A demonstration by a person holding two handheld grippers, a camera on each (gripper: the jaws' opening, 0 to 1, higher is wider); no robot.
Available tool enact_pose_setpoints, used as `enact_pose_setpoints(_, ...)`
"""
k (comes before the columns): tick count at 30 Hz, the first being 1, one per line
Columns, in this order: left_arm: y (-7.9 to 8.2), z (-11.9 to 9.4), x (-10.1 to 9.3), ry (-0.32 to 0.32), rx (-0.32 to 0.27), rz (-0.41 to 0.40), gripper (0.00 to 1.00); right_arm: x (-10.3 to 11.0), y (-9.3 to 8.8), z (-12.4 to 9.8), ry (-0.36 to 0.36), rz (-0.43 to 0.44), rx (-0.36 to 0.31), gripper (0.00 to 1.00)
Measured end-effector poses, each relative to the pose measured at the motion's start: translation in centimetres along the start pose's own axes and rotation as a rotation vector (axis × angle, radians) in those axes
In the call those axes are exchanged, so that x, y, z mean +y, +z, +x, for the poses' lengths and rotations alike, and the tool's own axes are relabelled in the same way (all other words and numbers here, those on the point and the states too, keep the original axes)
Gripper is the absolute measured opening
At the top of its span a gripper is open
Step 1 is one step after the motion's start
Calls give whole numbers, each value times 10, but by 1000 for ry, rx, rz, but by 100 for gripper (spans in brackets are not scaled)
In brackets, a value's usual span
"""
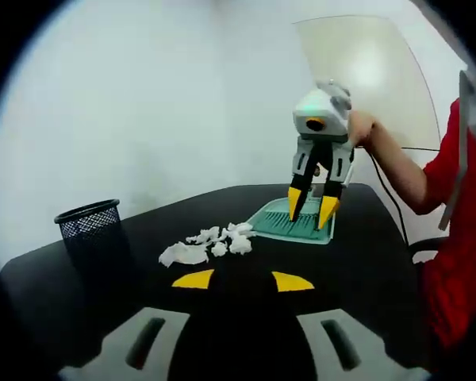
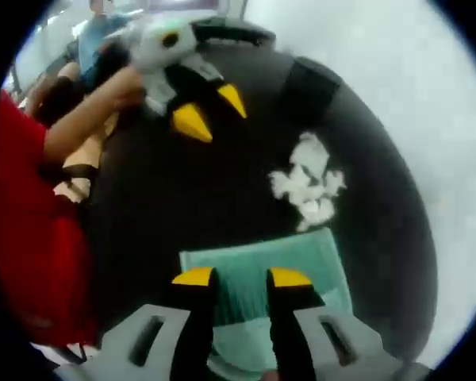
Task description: Pick up the broom and sweep the trash on the tabletop into the dustpan.
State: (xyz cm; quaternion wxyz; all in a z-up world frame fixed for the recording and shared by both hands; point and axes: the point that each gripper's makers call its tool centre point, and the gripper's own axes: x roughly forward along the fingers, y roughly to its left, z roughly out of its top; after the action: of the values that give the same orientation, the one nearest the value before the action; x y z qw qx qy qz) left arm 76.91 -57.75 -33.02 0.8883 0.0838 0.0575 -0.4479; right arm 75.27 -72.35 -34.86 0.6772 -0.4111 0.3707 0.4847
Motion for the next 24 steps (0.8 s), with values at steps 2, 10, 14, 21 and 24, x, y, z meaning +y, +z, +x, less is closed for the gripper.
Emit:
enact_pose_setpoints(2, -1, 0, 0, -2, 7, 3, 24, -3, -2, 4, 23, 9, 20, 27)
enact_pose_setpoints(10, -1, 1, -1, -4, 12, 10, 24, 1, 2, 11, 135, 103, -10, 10)
enact_pose_setpoints(14, -2, 2, -1, -7, 16, 11, 24, 3, 3, 5, 112, 52, -63, 4)
enact_pose_setpoints(21, -7, 5, -2, -7, 48, 15, 24, 1, 14, -17, 49, 80, -237, 4)
enact_pose_setpoints(24, -4, 6, -7, -24, 36, 15, 23, 1, 18, -27, 37, 163, -297, 4)
